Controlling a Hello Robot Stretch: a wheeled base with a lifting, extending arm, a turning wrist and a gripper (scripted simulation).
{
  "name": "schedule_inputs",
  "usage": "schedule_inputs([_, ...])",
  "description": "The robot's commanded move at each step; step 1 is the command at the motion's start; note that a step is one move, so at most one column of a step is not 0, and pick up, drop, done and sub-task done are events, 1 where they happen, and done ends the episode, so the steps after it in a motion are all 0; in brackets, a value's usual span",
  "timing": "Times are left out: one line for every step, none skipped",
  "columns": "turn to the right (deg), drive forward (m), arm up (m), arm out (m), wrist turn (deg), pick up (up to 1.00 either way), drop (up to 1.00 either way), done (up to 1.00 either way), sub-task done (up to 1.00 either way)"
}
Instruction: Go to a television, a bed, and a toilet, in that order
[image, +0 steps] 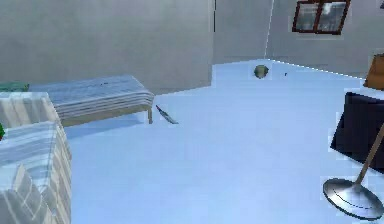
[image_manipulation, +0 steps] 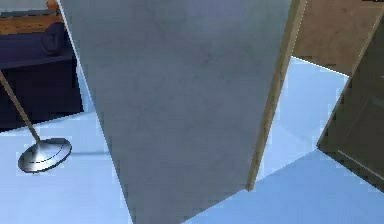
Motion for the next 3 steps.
schedule_inputs([-18.0, 0.00, 0.00, 0.00, 0.0, 0.00, 0.00, 0.00, 0.00])
schedule_inputs([0.0, 0.70, 0.00, 0.00, 0.0, 0.00, 0.00, 0.00, 0.00])
schedule_inputs([-3.0, 0.00, 0.00, 0.00, 0.0, 0.00, 0.00, 0.00, 0.00])
